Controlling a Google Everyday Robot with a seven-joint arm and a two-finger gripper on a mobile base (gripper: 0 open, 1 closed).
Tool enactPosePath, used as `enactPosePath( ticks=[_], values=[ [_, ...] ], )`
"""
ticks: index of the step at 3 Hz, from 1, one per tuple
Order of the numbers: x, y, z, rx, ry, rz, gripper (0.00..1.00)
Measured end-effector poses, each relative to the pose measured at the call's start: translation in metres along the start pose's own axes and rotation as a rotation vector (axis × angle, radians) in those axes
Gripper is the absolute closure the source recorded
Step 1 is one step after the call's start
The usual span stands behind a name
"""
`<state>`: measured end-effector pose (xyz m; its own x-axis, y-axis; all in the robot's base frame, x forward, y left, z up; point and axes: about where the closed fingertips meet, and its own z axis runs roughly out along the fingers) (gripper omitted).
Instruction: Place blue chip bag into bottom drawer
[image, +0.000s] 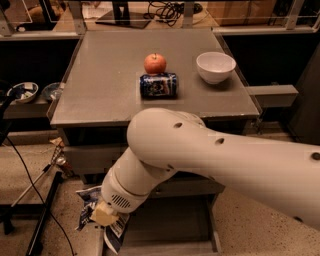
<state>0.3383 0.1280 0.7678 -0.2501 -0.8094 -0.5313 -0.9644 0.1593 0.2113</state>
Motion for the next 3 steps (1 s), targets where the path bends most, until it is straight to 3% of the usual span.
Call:
enactPosePath(
  ticks=[1, 2, 3],
  values=[
    [0.014, -0.013, 0.039, -0.009, -0.015, 0.091, 1.0],
    [0.022, -0.024, 0.061, -0.01, -0.033, 0.139, 1.0],
    [0.023, -0.024, 0.061, -0.01, -0.033, 0.139, 1.0]
  ],
)
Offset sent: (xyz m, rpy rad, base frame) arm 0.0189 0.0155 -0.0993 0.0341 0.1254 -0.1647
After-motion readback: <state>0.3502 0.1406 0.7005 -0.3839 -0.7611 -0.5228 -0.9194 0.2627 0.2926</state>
